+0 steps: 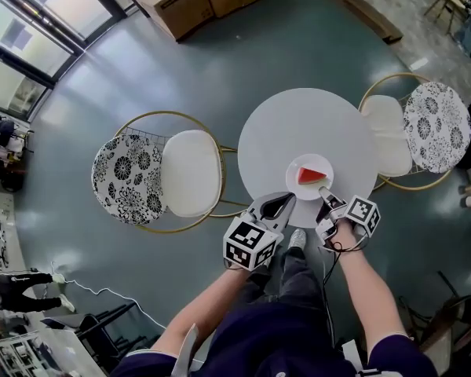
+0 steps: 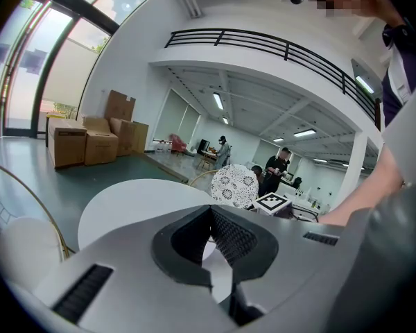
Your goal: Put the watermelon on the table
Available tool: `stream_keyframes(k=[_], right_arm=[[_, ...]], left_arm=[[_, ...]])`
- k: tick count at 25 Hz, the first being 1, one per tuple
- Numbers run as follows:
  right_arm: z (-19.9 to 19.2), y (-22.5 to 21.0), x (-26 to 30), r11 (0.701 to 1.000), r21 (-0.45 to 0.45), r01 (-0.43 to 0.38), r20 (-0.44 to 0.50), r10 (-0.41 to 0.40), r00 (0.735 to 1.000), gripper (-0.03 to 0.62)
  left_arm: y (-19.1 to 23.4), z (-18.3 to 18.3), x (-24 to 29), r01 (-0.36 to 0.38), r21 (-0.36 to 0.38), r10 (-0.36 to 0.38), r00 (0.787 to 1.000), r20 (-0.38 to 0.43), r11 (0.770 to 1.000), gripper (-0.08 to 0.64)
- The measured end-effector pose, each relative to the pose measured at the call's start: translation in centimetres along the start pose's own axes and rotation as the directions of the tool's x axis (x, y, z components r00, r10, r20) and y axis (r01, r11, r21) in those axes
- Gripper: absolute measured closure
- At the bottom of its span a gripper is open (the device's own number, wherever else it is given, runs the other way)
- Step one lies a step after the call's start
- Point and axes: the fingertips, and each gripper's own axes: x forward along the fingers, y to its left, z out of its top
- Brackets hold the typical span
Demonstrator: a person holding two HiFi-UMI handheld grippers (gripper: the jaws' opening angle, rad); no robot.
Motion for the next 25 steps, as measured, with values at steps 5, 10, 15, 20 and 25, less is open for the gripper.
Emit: stream_keyframes(k=[5, 10, 15, 20, 25], right_arm=[[-0.1, -0.3, 0.4, 1.0, -0.013, 0.021, -0.011, -0.021, 1.0, 0.575], [-0.2, -0.7, 0.7, 0.999, -0.02, 0.037, -0.02, -0.038, 0.999, 0.577], [0.1, -1.0, 1.2, 0.997, -0.034, 0.075, -0.019, -0.076, 0.997, 0.575], [0.3, -1.4, 1.3, 0.988, -0.078, 0.132, -0.028, -0.135, 0.991, 0.575], [0.6, -1.7, 1.6, 0.957, -0.196, 0.212, -0.029, -0.222, 0.975, 0.571]], left_arm=[[0.2, 0.1, -0.3, -0.004, -0.001, 0.004, 1.0, -0.001, 1.0, 0.555], [0.5, 0.2, -0.8, -0.01, -0.002, 0.01, 1.0, 0.002, 1.0, 0.557], [0.9, 0.2, -1.0, -0.012, -0.006, 0.012, 1.0, 0.005, 1.0, 0.557], [0.9, 0.3, -1.2, -0.008, -0.009, 0.008, 1.0, 0.01, 1.0, 0.557], [0.8, 0.1, -1.2, -0.002, -0.013, 0.003, 1.0, 0.006, 1.0, 0.557]])
